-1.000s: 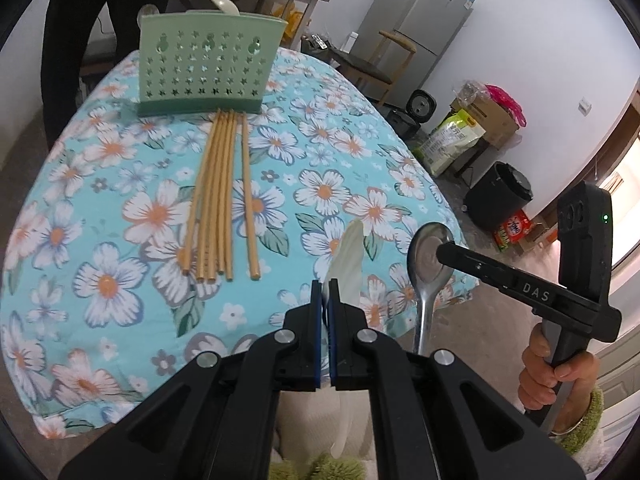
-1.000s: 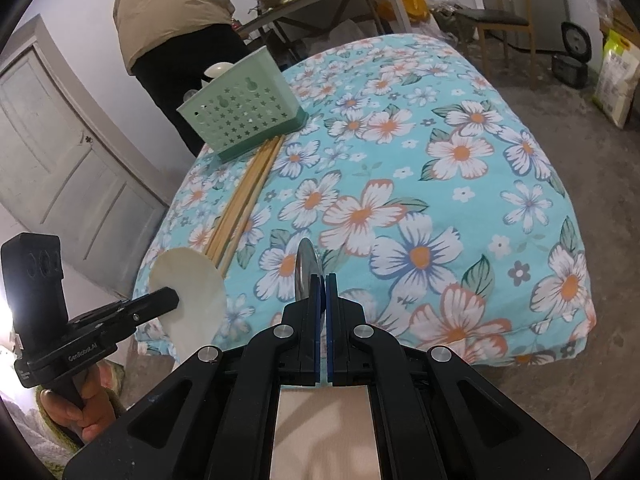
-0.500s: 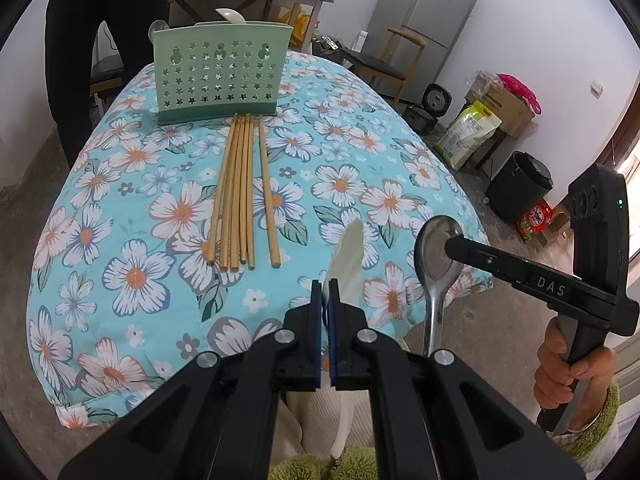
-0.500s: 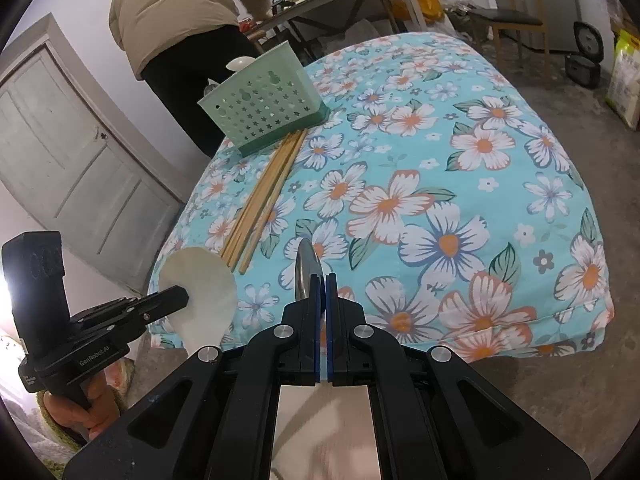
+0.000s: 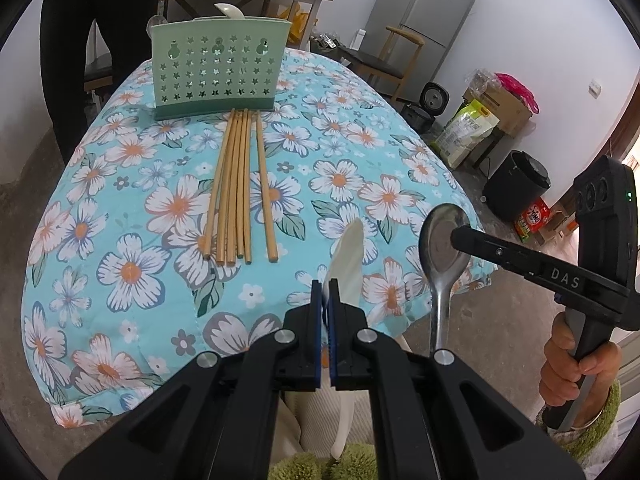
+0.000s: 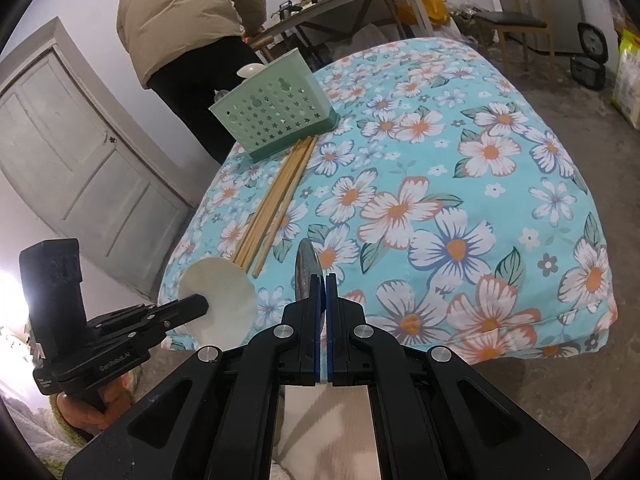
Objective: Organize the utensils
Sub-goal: 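Raise both tools with their spoons and back away from the bed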
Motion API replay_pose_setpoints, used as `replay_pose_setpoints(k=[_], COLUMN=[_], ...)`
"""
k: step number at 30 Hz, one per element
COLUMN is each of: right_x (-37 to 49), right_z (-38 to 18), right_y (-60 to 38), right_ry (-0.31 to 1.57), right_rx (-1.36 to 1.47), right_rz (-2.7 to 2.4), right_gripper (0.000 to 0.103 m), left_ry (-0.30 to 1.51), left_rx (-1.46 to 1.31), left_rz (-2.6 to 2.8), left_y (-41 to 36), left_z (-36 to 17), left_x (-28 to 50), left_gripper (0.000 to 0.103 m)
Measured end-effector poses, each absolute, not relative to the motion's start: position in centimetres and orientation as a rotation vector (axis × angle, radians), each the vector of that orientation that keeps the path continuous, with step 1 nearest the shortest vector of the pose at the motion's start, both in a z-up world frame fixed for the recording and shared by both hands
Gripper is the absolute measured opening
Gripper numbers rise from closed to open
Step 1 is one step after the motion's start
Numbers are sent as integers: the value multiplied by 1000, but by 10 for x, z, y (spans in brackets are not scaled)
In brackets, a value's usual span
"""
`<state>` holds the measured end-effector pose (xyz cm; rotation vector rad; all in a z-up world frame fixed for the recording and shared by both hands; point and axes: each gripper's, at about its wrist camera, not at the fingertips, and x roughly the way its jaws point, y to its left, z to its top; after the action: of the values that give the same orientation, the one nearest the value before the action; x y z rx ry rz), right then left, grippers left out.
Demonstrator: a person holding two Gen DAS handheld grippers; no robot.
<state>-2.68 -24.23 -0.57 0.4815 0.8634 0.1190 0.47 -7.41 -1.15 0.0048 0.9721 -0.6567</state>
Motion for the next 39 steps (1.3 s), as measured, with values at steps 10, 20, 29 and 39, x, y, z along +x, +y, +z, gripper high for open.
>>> replay_pose_setpoints(k=[10, 20, 29, 39], right_x=[-22, -19, -13, 11], right_z=[-3, 13, 23, 46], right_y=[-237, -235, -236, -220], right_ry=[859, 821, 789, 774], right_rx=[488, 491, 528, 503], right_rz=[143, 149, 137, 174], right_gripper=[0, 0, 0, 0], left_ry=[949, 896, 884, 824], left_rx=[-25, -51, -64, -130], left_rz=[-655, -657, -635, -569], left_y=[-61, -45, -25, 14], left_z=[-7, 15, 27, 46], left_x=[3, 2, 16, 27], left_gripper=[2, 2, 2, 2])
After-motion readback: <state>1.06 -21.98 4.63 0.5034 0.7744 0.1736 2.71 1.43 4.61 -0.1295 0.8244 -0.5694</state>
